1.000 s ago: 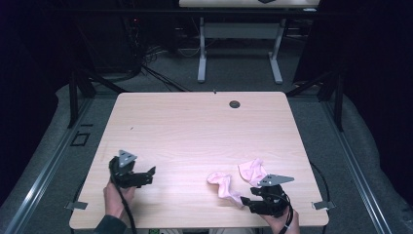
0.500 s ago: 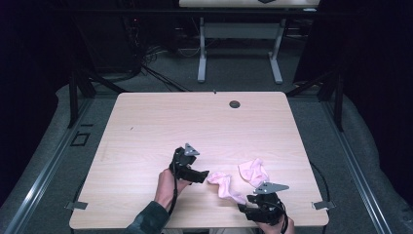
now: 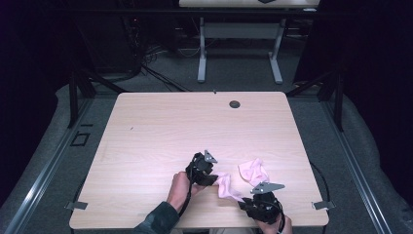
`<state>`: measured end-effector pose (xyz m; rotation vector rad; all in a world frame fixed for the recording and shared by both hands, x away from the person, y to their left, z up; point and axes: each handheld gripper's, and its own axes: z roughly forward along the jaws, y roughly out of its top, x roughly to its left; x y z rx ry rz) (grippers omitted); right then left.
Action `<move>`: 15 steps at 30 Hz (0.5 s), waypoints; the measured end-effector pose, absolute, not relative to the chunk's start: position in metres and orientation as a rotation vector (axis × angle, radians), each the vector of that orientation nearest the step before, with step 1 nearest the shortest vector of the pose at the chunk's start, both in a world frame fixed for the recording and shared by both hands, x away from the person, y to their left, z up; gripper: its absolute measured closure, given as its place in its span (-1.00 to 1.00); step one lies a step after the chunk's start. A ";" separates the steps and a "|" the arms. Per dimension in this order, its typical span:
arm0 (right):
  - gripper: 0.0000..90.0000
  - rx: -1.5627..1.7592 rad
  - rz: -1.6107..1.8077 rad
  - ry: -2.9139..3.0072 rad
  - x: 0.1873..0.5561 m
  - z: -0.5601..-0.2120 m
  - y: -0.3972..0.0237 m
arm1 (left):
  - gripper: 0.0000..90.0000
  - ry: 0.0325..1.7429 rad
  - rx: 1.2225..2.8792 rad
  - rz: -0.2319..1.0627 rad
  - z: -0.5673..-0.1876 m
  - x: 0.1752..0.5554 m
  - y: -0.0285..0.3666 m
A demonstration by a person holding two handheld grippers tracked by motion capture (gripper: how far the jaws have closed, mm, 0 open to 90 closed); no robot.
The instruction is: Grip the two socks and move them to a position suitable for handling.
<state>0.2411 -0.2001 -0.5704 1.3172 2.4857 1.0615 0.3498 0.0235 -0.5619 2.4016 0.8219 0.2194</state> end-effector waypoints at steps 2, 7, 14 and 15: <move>0.76 1.319 1.047 2.493 0.242 -0.572 -0.200 | 0.64 0.815 2.407 0.228 -0.563 0.348 0.023; 0.83 1.332 1.031 2.494 0.246 -0.570 -0.202 | 0.91 0.798 2.420 0.291 -0.564 0.340 0.020; 0.84 1.311 1.022 2.472 0.252 -0.562 -0.207 | 0.94 0.832 2.355 0.325 -0.563 0.334 0.036; 0.84 1.326 1.007 2.466 0.252 -0.560 -0.207 | 0.94 0.845 2.340 0.331 -0.562 0.333 0.040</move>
